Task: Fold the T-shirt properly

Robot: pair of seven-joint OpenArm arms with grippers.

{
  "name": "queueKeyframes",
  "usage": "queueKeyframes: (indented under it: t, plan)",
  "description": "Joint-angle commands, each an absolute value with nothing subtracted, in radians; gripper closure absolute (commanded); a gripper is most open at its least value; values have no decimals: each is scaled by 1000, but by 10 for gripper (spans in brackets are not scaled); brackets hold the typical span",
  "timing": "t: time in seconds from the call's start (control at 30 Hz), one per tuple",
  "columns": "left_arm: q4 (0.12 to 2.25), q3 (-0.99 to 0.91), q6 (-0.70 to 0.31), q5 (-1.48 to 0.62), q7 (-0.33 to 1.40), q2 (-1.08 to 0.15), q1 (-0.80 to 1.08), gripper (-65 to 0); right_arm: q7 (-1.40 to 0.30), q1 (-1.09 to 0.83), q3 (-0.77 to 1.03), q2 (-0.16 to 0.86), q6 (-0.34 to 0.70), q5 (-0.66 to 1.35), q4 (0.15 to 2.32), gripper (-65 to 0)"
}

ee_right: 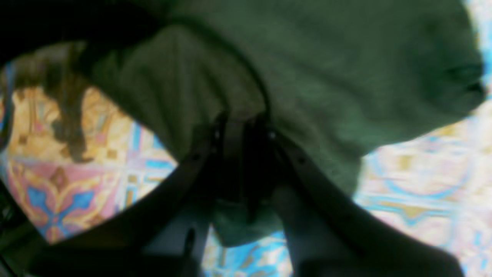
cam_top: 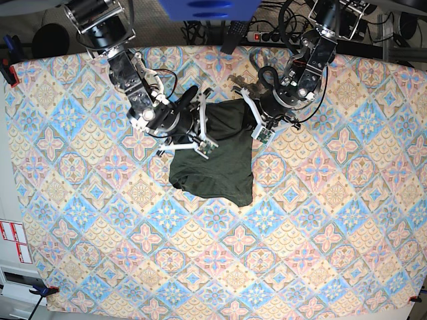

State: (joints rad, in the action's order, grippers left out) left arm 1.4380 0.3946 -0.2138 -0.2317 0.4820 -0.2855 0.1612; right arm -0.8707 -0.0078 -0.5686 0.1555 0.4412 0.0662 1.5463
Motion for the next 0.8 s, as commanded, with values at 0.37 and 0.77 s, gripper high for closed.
queueKeyframes:
  t: [0.37, 0.77]
  plan:
    - [1443, 392, -211, -223, 518, -358, 160, 0, -851, -70, -565, 257, 443, 73, 1523, -31]
    - [1609, 389, -211, -232, 522, -384, 197, 0, -849, -67, -529, 265, 443, 74, 1692, -31]
